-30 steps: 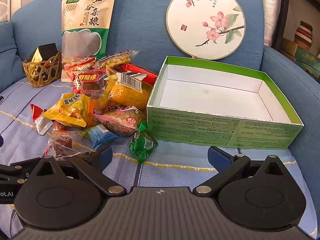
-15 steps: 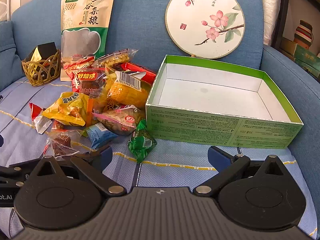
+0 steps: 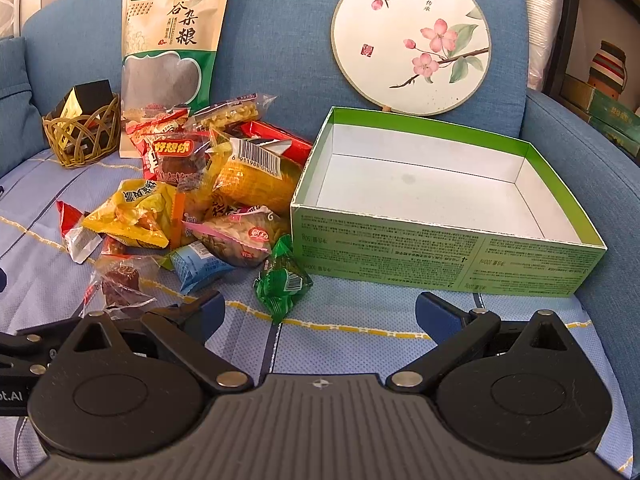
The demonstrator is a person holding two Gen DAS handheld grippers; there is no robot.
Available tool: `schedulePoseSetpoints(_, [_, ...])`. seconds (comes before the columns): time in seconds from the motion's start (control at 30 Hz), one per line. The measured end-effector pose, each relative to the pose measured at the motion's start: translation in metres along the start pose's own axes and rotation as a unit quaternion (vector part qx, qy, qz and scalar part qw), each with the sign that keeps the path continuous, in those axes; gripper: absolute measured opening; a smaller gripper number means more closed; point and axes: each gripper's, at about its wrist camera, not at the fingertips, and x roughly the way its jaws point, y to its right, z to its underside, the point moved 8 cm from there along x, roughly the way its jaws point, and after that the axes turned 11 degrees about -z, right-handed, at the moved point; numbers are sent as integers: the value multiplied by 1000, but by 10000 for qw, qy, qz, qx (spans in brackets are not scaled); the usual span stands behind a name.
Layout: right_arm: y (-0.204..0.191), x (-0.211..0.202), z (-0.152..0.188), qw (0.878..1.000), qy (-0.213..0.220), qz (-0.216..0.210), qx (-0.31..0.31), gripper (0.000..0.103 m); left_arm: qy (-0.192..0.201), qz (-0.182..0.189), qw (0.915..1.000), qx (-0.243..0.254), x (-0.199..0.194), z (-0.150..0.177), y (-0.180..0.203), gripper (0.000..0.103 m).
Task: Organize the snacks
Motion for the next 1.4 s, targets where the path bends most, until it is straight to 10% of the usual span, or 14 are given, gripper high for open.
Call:
schedulePoseSetpoints(0.8, [-3, 3, 0, 9996, 108, -63, -243, 103, -26, 103, 9999, 28, 3, 0, -1, 103])
schedulePoseSetpoints(0.97, [5, -11, -11, 9936, 1066, -248, -297, 103, 95, 345, 9993, 58, 1, -6, -7, 103])
schedulePoseSetpoints(1.13, [3, 6, -5, 9956, 700, -570, -251, 103, 42, 866, 9962, -66, 10, -22, -4, 103])
schedulePoseSetpoints(1.27, [-4, 23, 1, 9954, 489, -767, -293, 103, -227, 1272, 9916, -71, 26, -24, 9, 59])
schedulePoseSetpoints(1.4, [-6, 41, -1, 9959, 309, -759, -387, 103, -473, 1472, 9878, -199, 42, -20, 15, 57])
